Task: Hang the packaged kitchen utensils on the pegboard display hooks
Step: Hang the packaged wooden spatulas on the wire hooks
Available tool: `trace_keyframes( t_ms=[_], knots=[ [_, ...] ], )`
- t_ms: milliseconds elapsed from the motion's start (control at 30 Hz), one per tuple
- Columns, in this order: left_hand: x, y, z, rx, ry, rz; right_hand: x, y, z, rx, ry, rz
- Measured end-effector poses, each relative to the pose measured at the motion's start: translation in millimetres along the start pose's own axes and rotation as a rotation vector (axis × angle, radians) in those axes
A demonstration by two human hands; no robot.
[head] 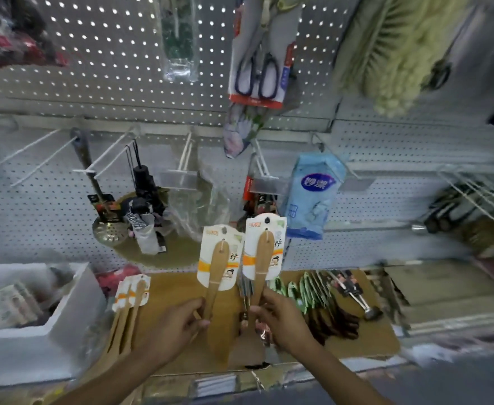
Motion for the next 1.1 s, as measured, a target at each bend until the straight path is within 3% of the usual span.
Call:
trace_keyframes(
  t_ms=[267,533,1100],
  knots=[
    [42.4,-43.8,68.2,-0.049,-0.190,-0.069,-72.2,54.5,31.1,0.071,-0.083,0.195],
    [91.6,-107.7,148.8,-0.035,-0.241,-0.178,-140.4,121.6,75.6,0.096,-0.092,0.351],
    [225.8,-278.6,367.4,-0.007,-0.354,-0.261,-279.3,340.0,208.7,0.036,-0.082,0.457]
  ],
)
Point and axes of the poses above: each hand's wrist, its own x-axis towards the middle knuckle, its own y-axis out of the back of the hand, z = x × y, the point moved 3 cm from there along x, towards the middle knuckle, and after that the axes turned 14 degrees about -z, right-handed, at the moved point
